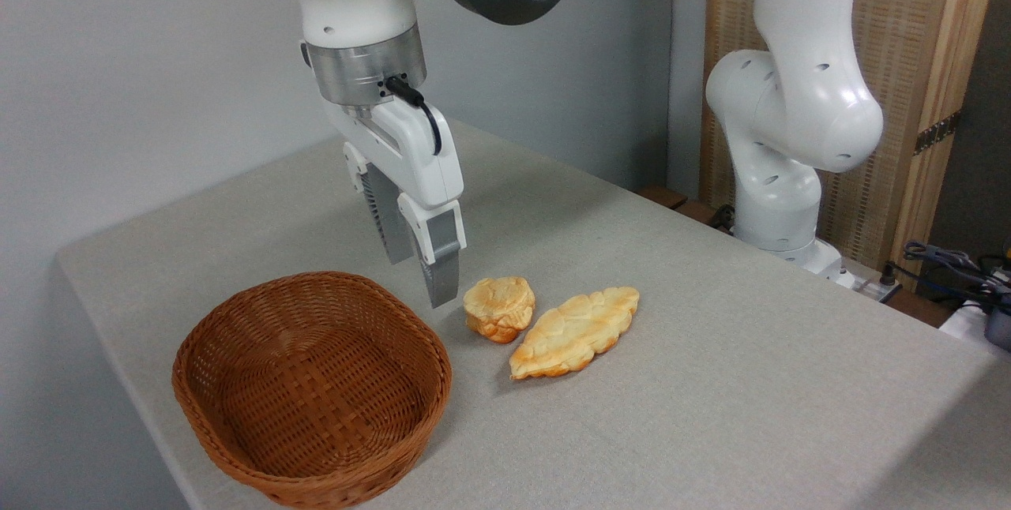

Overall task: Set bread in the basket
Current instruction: 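Lower the gripper fingers down onto the small bread roll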

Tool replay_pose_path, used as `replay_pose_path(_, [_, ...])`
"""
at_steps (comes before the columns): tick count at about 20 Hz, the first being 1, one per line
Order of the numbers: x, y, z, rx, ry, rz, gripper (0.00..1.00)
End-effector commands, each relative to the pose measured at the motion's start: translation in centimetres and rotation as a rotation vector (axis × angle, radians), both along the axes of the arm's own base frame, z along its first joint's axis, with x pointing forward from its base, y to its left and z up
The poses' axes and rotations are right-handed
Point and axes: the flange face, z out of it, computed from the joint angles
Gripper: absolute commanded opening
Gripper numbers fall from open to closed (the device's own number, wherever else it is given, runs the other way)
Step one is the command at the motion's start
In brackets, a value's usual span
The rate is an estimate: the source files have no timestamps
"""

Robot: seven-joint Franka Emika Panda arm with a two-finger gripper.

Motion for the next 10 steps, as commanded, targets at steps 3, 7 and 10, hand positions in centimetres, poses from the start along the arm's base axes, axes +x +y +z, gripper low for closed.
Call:
replay_pose_path(3, [-1.2,-1.7,-2.3,0.012,0.105,-0.030,1.00])
replay_pose_path(7, [-3.9,-4.0,-6.1,0.017,0.187,-0.164,1.00])
replay_pose_path(10, [-5.8,-5.3,-8.3,0.018,0.238,-0.252,1.00])
